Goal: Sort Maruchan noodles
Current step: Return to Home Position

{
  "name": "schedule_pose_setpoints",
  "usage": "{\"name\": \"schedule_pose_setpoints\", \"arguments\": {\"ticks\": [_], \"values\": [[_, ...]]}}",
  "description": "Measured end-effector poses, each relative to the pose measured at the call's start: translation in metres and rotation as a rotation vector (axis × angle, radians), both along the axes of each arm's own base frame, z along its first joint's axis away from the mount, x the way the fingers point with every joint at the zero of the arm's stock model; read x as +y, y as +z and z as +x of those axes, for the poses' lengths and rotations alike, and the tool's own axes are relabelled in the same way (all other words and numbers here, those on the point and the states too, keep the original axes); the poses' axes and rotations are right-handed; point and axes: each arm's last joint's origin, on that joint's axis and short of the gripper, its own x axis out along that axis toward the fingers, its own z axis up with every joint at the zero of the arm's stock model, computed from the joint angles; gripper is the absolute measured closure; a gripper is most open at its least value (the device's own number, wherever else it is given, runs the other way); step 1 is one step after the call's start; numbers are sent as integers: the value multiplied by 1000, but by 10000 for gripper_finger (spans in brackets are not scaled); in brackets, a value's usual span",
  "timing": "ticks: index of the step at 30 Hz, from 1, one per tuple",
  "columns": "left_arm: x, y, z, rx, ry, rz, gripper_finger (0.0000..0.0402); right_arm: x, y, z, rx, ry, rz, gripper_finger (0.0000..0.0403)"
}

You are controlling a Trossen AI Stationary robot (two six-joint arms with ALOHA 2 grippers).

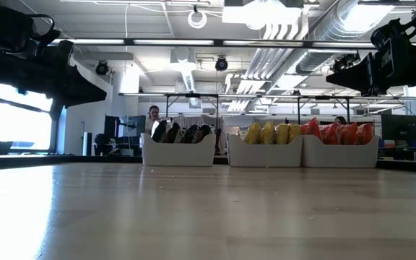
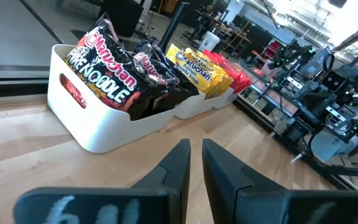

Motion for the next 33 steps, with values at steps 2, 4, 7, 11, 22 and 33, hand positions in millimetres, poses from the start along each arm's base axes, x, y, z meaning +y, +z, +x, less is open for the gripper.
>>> {"name": "schedule_pose_setpoints", "arguments": {"ticks": [2,4,7,11,22,33], "values": [[0,0,0,0,0,0,367,0,0,0,0,0,-1,402],[0,0,0,0,0,0,367,0,0,0,0,0,0,402],[0,0,0,0,0,0,367,0,0,0,0,0,0,402],[0,0,0,0,0,0,367,0,0,0,1,0,-1,402],[0,0,0,0,0,0,367,0,0,0,0,0,1,402],[0,0,0,0,-1,0,367,0,0,0,1,0,-1,402]]}}
